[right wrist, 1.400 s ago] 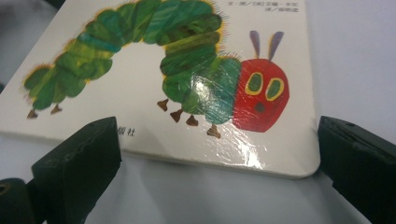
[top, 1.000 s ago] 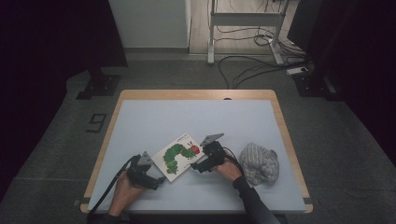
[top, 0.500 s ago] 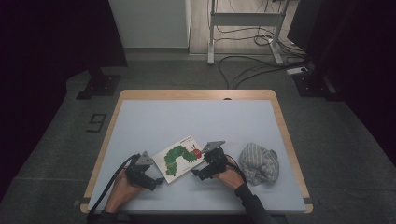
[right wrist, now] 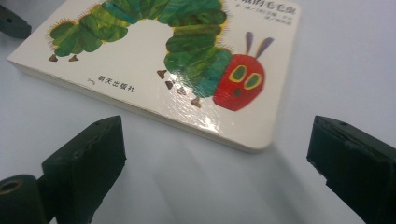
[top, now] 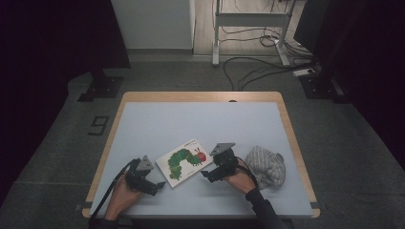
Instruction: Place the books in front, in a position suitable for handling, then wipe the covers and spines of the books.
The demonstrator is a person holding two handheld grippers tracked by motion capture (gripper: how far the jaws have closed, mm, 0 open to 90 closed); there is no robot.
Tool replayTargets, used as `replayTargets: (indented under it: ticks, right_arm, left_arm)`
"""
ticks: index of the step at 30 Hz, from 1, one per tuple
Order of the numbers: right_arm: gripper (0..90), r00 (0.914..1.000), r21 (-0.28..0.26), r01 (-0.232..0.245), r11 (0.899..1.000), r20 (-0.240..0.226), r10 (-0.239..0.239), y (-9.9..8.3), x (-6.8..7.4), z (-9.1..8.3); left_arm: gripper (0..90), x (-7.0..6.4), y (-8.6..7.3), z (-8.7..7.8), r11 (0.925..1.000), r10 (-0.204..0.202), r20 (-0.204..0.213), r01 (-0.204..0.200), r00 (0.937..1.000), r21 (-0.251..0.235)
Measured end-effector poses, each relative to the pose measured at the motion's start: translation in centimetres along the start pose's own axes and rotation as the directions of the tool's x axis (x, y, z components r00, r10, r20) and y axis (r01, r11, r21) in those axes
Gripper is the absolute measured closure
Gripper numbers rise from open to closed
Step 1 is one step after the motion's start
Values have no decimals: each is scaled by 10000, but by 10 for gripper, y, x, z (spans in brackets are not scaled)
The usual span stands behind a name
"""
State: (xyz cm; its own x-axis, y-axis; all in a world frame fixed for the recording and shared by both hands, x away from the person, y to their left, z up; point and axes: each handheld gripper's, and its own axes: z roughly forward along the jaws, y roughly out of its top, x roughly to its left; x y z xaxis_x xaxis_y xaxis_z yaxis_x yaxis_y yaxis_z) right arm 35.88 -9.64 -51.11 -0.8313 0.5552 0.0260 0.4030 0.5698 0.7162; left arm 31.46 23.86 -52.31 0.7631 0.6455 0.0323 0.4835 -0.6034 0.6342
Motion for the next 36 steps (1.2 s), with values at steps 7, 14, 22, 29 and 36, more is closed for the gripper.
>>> replayTargets:
  ticks: [7, 14, 22, 29, 36]
  right_arm:
    - [36, 9997, 62, 81, 9999, 232, -82, 2, -4, -19]
    - [12, 9983, 85, -150, 9999, 570, 145, -2, -10, -37]
    - [5, 9923, 46, -469, 9989, 1148, 461, -13, -22, -59]
    - [3, 9867, 52, -541, 9985, 1538, 527, -18, -29, -74]
    - [0, 9772, -16, -860, 9963, 1946, 847, -26, -39, -91]
  left_arm:
    - [0, 8, -14, -8, 9983, -545, -54, 544, 9985, -202]
    - [0, 9, -17, -6, 9974, -652, -49, 651, 9979, -311]
    - [0, 8, -17, -6, 9973, -658, -63, 656, 9978, -322]
    - [0, 8, -18, -6, 9972, -669, -70, 667, 9977, -332]
    - [0, 8, -18, -6, 9971, -684, -75, 681, 9976, -344]
